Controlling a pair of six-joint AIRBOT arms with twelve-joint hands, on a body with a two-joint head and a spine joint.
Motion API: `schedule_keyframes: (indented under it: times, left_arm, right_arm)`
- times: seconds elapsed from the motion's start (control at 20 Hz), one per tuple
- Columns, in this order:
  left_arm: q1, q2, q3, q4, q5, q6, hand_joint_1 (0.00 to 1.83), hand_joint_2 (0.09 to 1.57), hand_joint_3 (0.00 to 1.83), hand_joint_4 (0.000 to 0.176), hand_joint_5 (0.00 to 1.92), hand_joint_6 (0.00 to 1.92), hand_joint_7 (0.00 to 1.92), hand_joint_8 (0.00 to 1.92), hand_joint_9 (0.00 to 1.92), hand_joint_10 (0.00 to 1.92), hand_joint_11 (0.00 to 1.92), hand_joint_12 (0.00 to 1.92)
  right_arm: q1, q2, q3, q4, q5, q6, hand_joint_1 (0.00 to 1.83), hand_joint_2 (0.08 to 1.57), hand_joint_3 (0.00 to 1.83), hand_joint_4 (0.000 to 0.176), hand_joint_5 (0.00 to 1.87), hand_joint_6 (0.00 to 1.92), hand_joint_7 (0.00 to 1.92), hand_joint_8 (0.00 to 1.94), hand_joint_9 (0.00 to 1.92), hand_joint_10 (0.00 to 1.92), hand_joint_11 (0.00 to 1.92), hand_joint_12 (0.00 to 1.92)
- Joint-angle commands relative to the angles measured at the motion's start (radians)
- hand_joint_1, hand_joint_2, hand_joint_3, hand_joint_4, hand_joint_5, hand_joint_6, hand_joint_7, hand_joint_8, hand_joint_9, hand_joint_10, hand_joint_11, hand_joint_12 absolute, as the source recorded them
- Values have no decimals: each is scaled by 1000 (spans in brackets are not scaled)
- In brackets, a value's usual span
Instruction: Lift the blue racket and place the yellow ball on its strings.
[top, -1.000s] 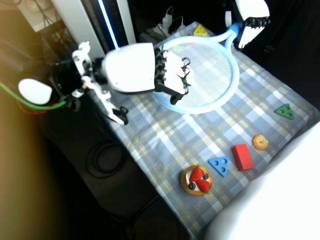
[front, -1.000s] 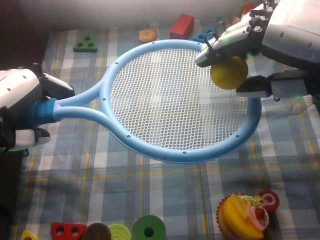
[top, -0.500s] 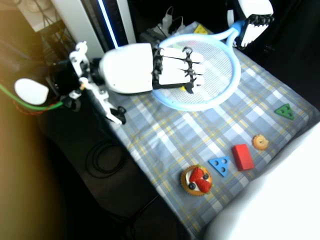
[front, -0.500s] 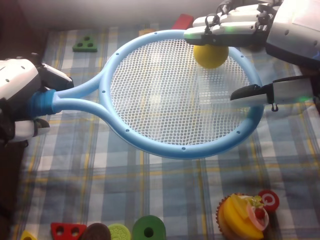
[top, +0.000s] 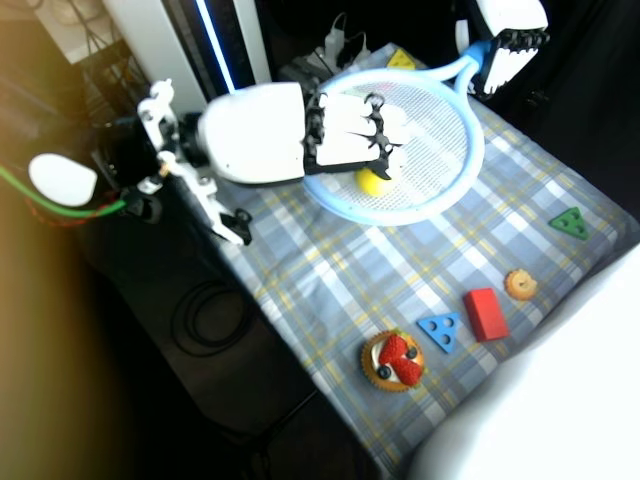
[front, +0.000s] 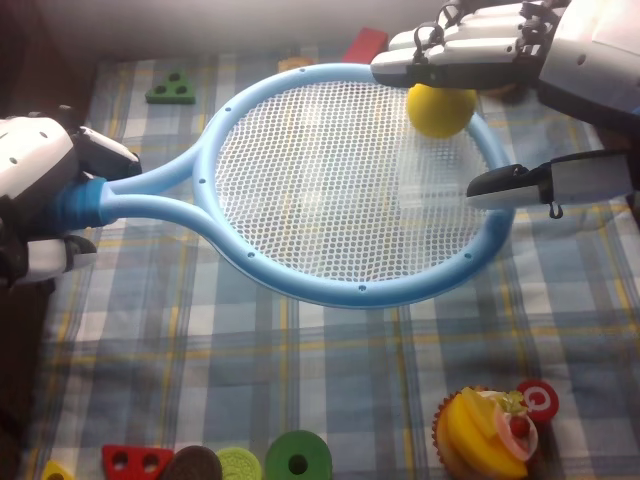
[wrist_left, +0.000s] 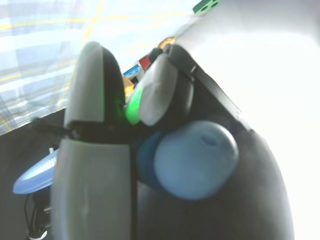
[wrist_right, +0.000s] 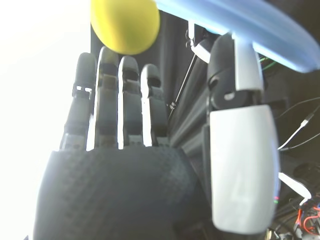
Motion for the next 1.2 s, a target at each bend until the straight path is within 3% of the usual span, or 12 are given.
schedule_keyframes:
  times: [0.0,0.05,0.2,0.35,0.45,0.55,0.65,0.75,0.9,1.15]
  left_arm:
    - [-14,-6,9,12,-93,-3,1624,1285,15,176,885,1921,1266,1921,1562,1921,1647,1921]
    - [-15,-9,12,11,-88,-3,1642,1268,6,176,887,1921,1262,1921,1552,1921,1640,1921]
    - [-20,-29,31,4,-55,-1,1639,1221,0,176,863,1921,1218,1921,1480,1921,1577,1921]
    - [-25,-52,47,-29,-28,53,1589,1262,5,176,844,1921,1254,1921,1500,1921,1597,1921]
    - [-27,-67,63,-44,-9,58,1598,1240,0,176,737,1921,1168,1921,1447,1921,1507,1921]
    - [-30,-77,77,-58,1,58,1645,1208,0,176,790,1921,1202,1921,1492,1921,1579,1921]
    - [-32,-86,91,-71,12,58,1555,1249,5,176,798,1921,1226,1921,1509,1921,1608,1921]
    - [-36,-96,106,-80,24,60,1630,1216,0,175,813,1921,1242,1921,1507,1921,1601,1921]
    - [-45,-109,117,-110,30,119,1583,1221,0,164,784,1921,1226,1921,1480,1921,1580,1921]
    - [-47,-114,135,-126,45,124,1508,1243,0,175,835,1921,1217,1921,1482,1921,1602,1921]
  right_arm:
    - [10,3,-5,48,122,3,927,1053,3,40,358,0,394,0,431,0,64,954]
    - [9,4,-5,50,124,3,913,1065,0,36,361,0,398,0,427,0,83,901]
    - [3,11,-8,57,136,3,838,1077,1,0,412,2,463,4,481,5,183,806]
    - [-3,15,-12,69,154,-1,790,1092,5,0,427,4,484,8,509,12,213,802]
    - [-7,20,-15,73,159,-2,738,1124,13,0,412,0,481,3,509,9,213,803]
    - [-12,22,-17,74,159,-2,750,1135,12,0,411,1,480,2,509,7,210,802]
    - [-15,22,-17,78,159,-2,786,1145,10,0,412,1,482,2,508,5,209,808]
    - [-18,21,-16,84,159,-5,723,1215,9,0,409,1,496,2,518,4,200,824]
    - [-24,15,-11,84,159,-6,657,1288,16,0,416,1,512,3,526,2,177,828]
    - [-29,5,-5,85,159,-6,570,1346,6,0,433,4,530,4,540,6,191,798]
